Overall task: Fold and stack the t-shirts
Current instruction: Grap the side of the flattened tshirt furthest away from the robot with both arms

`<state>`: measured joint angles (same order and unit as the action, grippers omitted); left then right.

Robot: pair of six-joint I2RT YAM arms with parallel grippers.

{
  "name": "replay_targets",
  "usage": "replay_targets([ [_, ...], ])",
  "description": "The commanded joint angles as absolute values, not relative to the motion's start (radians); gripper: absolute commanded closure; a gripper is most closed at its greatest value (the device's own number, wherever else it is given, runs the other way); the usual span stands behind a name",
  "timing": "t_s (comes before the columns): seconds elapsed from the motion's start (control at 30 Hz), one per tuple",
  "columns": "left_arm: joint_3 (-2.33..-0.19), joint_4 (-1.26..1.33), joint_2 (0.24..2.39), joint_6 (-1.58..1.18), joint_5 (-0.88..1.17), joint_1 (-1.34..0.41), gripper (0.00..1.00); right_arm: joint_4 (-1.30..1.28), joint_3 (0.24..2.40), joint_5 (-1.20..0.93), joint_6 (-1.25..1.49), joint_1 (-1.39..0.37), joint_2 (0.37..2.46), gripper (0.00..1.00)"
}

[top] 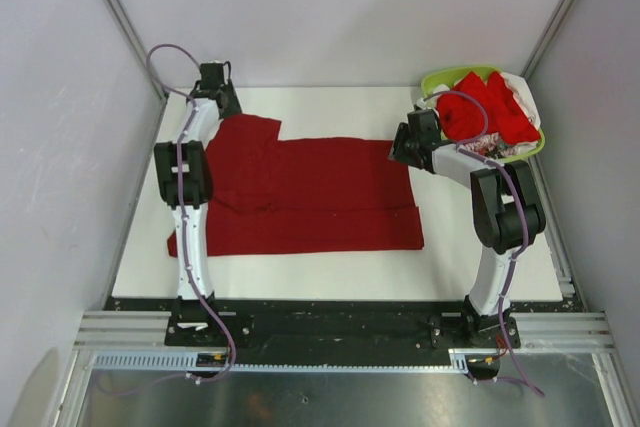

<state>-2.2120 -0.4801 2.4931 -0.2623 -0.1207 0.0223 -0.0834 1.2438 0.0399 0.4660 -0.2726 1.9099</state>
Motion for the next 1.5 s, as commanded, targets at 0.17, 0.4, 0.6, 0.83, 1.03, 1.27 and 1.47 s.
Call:
replay_targets([
  [0.17,-2.352,-0.470,2.578,-0.275,-0.142,0.039,0.46,-0.026,1.284,0.037,0.441,-0.262,1.923,0.53],
  [0.4,-2.407,-0.469,2.610,-0.311,-0.105,0.043,0.45,-0.012,1.284,0.021,0.440,-0.258,1.924,0.53],
  [0.6,-2.405,-0.470,2.621,-0.373,-0.074,0.067,0.45,-0.012,1.292,-0.019,0.443,-0.241,1.938,0.53],
  [0.83,-2.384,-0.470,2.623,-0.425,-0.035,0.089,0.45,-0.022,1.327,-0.072,0.445,-0.223,1.956,0.53],
  [1.03,-2.368,-0.469,2.623,-0.444,-0.015,0.095,0.50,-0.026,1.343,-0.095,0.450,-0.213,1.969,0.53],
  [1.27,-2.306,-0.473,2.602,-0.474,-0.008,0.102,0.55,-0.025,1.348,-0.113,0.455,-0.202,1.973,0.53],
  [1.47,-2.248,-0.474,2.571,-0.472,-0.020,0.102,0.61,-0.025,1.348,-0.119,0.461,-0.198,1.976,0.54],
])
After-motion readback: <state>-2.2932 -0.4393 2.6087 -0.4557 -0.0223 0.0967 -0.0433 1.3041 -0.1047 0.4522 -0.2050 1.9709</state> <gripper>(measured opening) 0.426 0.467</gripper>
